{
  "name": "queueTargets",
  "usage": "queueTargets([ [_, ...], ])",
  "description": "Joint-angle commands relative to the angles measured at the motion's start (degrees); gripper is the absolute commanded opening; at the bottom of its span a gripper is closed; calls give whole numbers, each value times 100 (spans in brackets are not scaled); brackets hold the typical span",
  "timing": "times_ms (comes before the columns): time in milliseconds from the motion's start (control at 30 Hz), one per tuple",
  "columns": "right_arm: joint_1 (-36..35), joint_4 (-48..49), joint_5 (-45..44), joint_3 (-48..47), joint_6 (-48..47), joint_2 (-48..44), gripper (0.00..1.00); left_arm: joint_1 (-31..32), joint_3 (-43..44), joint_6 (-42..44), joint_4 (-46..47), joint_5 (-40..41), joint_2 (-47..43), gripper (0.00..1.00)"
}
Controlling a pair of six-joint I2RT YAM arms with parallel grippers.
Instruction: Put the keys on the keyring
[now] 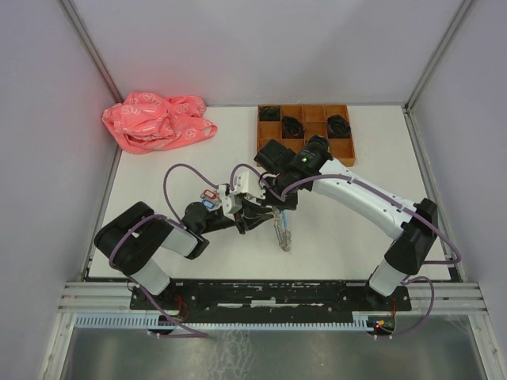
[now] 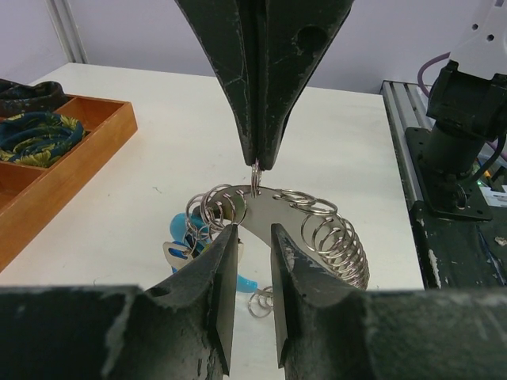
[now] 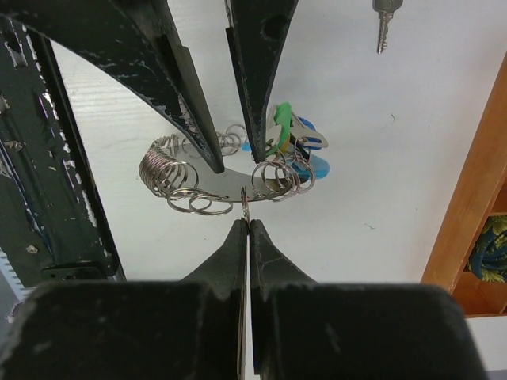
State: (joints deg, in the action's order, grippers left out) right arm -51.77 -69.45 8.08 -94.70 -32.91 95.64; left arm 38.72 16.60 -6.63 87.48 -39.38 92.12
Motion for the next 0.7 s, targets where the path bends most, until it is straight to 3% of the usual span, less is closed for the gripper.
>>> queueTargets([
  [0, -70, 313, 168, 24, -148, -187, 1, 23, 128, -205, 1163, 60, -176, 30],
  [300, -70, 467, 128, 249, -163, -355, 1, 19, 10, -56, 1165, 211, -577, 31],
  [667, -69, 581, 313, 278, -172, -455, 1, 24, 84, -120, 1158, 64, -420, 30],
])
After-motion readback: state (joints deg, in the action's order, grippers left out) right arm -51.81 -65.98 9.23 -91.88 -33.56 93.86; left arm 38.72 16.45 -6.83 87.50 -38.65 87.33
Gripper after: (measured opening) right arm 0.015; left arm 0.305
